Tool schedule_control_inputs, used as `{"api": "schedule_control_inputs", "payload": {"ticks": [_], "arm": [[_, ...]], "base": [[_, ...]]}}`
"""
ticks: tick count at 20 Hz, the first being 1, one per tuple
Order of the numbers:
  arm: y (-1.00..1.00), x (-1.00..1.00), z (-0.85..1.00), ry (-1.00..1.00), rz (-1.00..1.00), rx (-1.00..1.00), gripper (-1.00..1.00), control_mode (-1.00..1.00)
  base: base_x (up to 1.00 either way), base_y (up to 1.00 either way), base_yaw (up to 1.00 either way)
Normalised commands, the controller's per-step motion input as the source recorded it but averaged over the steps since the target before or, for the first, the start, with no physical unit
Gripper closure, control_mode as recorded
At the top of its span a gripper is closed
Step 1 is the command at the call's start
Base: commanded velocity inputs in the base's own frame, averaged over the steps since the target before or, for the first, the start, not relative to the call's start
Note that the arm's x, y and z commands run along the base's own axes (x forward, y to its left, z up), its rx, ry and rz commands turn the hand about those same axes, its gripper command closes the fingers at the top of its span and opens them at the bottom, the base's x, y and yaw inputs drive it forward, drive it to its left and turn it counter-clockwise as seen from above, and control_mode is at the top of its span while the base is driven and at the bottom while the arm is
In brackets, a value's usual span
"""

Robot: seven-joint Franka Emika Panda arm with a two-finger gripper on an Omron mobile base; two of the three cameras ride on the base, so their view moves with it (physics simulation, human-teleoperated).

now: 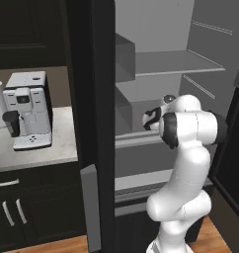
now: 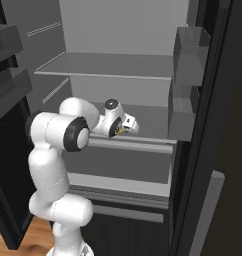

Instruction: Pick the mango and banana from the fridge and place them inside the tupperware on the counter.

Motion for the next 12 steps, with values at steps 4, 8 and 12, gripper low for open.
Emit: {"api": "schedule_control_inputs", "payload": {"ticks": [4,8,12], "arm": [[-0.20,-1.00,0.23,-0.01,0.00,0.01,1.00,-1.00],[-0.10,-1.00,0.86,0.00,0.01,0.00,1.00,-1.00],[0.00,-0.99,1.00,0.00,0.11,0.00,1.00,-1.00]], "base": [[0.00,0.00,0.00],[0.00,0.00,0.00],[0.00,0.00,0.00]]}}
